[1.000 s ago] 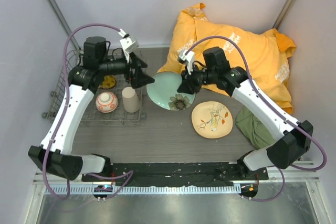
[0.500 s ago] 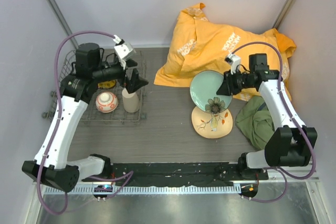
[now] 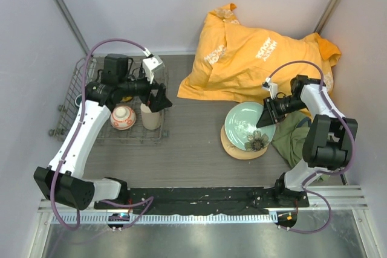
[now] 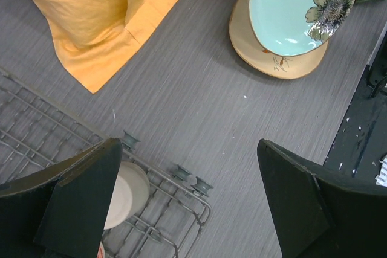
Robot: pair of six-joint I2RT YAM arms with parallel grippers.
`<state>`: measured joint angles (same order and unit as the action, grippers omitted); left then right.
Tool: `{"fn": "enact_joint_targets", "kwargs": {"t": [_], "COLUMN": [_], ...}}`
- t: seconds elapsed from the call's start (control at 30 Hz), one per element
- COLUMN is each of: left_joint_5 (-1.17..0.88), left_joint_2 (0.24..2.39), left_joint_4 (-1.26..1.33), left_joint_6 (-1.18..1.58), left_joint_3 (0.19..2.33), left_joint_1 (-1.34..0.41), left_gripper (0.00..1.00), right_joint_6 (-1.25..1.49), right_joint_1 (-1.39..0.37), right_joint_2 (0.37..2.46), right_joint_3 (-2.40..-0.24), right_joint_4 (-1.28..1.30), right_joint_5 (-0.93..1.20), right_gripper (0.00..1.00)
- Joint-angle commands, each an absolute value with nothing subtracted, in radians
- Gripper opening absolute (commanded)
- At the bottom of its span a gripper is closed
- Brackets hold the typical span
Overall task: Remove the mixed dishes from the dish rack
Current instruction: Place the plate at the center of the board.
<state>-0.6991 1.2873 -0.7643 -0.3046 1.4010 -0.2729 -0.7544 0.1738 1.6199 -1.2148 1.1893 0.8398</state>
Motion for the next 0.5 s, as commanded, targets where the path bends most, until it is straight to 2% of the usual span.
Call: {"fn": "enact_joint_targets", "kwargs": {"t": [0.0, 0.47], "left_joint_5": [-0.701, -0.704], "left_joint_2": [1.298, 1.308], "left_joint_4": [-0.767, -0.769], "left_joint_6": [-0.321, -0.322], "left_joint_3": [1.390, 1.382], "left_joint_1": [-0.268, -0.270], "left_gripper": [1.00, 1.00], "right_joint_6": [-0.842, -0.793], "right_joint_1": [0.184, 0.195], "right_joint_2": [1.631, 1.730], "right_joint_3": [-1.232, -1.192], "right_joint_4": [1.264, 1.158], "right_joint_5": [0.960, 0.914], "right_gripper": [0.01, 0.01]}}
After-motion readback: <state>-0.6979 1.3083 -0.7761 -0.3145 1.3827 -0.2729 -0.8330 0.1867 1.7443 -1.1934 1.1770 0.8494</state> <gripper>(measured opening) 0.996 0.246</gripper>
